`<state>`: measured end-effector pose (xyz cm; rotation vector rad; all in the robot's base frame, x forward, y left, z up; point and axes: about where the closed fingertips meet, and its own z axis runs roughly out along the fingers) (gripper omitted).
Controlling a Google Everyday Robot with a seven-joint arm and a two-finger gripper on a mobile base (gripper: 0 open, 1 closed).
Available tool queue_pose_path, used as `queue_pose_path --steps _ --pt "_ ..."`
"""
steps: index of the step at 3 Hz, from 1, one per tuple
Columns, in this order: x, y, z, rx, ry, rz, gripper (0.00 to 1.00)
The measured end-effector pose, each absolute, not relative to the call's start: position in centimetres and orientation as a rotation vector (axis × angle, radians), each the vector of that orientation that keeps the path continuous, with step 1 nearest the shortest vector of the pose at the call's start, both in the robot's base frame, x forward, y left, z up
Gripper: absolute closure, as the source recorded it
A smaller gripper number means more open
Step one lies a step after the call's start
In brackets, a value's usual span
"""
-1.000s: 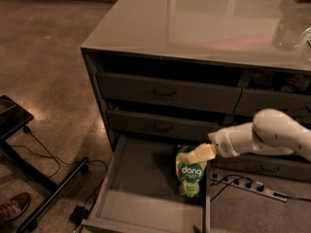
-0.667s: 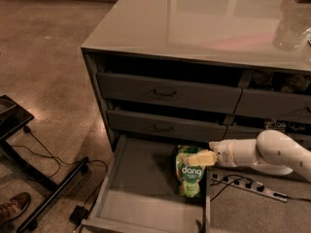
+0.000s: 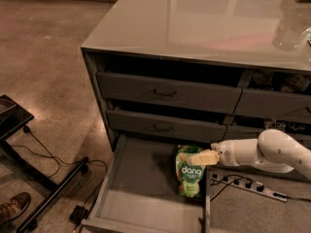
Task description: Pick green rice chip bag from bottom drawer and place on counter
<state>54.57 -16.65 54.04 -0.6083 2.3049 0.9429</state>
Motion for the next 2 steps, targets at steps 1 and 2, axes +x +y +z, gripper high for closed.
queue_pose_path --steps 1,2 --pt "55.9 -15.7 50.4 -0.543 2.34 0.922 0.0" --pt "56.4 -14.9 46.6 -0.412 2.349 0.881 0.0"
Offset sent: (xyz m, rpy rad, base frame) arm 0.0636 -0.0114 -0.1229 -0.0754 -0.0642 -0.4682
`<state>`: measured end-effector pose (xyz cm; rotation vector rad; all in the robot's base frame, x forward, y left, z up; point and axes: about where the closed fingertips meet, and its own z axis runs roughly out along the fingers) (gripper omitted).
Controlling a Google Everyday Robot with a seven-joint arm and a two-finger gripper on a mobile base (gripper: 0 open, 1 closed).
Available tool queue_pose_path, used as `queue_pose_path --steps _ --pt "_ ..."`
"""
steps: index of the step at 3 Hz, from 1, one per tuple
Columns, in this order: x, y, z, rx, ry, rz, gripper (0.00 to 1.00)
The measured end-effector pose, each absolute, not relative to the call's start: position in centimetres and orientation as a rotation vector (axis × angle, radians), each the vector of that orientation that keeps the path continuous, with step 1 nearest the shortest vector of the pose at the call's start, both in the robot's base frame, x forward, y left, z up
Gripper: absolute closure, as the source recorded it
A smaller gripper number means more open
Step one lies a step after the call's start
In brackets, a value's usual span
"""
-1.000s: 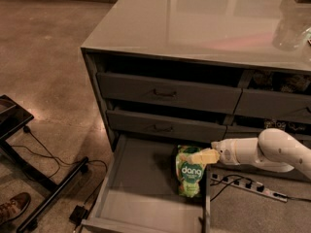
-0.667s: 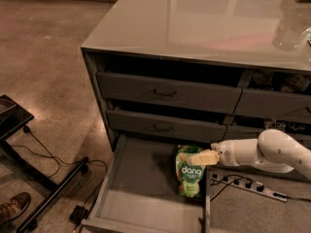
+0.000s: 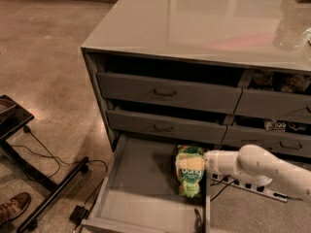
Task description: Pick green rice chip bag from bottom drawer and place on counter
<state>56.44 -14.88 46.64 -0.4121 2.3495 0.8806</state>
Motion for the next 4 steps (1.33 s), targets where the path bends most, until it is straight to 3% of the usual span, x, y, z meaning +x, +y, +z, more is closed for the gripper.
queue_pose_path --steps 2,4 --pt "60.1 -15.1 44.0 -0.135 2.307 0.786 0.0" --pt "60.8 -16.2 41.4 -0.107 2.343 0.768 0.0"
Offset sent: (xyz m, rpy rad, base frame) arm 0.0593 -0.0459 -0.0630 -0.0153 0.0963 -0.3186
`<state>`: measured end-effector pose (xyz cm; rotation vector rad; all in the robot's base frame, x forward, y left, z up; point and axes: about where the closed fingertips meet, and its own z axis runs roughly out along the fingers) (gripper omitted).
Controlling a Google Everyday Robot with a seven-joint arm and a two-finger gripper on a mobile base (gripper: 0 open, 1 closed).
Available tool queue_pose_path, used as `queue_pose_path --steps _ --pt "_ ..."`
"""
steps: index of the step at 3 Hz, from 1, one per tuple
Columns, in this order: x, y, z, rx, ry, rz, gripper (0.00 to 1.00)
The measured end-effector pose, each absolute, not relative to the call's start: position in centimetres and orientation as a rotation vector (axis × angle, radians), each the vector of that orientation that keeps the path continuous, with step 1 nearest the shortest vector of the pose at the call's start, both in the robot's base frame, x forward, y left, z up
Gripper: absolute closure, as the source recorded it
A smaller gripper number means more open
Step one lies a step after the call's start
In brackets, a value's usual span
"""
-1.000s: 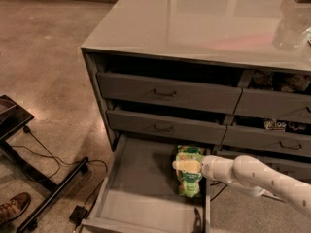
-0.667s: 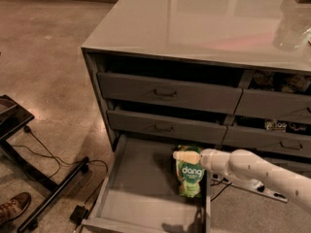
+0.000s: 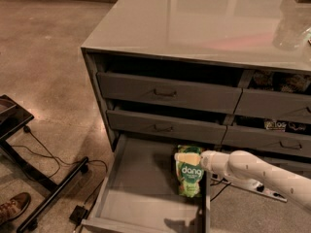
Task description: Pick green rice chip bag from bottom drawer and place on counter
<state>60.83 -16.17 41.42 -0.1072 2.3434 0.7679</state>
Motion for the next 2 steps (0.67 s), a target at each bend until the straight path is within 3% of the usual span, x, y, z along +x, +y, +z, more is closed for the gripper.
queue_pose_path --steps 2 --pt "62.2 -16.4 33.9 0.001 2.362 0.652 0.0"
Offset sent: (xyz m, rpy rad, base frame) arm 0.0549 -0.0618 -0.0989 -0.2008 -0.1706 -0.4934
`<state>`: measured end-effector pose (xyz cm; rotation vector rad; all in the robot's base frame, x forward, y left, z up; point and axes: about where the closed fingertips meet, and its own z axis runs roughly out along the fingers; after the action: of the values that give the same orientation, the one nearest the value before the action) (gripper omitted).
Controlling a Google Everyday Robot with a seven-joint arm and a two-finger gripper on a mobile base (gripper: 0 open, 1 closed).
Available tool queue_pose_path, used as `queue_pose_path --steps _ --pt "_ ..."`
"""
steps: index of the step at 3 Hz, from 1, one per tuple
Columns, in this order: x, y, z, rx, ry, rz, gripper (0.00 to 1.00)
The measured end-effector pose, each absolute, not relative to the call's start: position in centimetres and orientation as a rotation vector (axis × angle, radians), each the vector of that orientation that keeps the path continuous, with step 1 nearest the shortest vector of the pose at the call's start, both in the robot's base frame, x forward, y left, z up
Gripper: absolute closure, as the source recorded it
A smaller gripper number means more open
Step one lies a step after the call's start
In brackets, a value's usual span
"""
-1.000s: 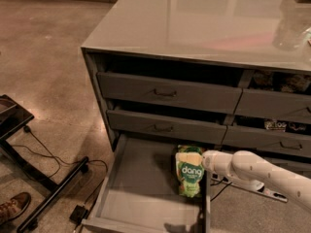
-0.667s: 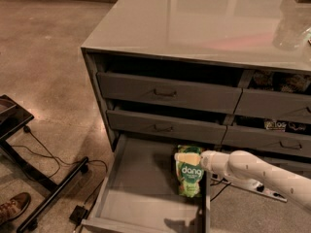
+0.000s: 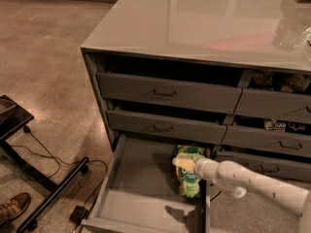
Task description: Pick green rice chip bag from bottom drawer and place on counter
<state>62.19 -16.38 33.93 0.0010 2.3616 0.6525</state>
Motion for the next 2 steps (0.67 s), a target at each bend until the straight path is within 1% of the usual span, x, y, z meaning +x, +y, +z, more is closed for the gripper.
queue_pose_path --steps 1,2 --pt "61.7 -15.9 33.4 0.097 2.298 0.583 0.0" --pt "60.7 -17.7 36.6 0.139 2.211 0.511 0.0"
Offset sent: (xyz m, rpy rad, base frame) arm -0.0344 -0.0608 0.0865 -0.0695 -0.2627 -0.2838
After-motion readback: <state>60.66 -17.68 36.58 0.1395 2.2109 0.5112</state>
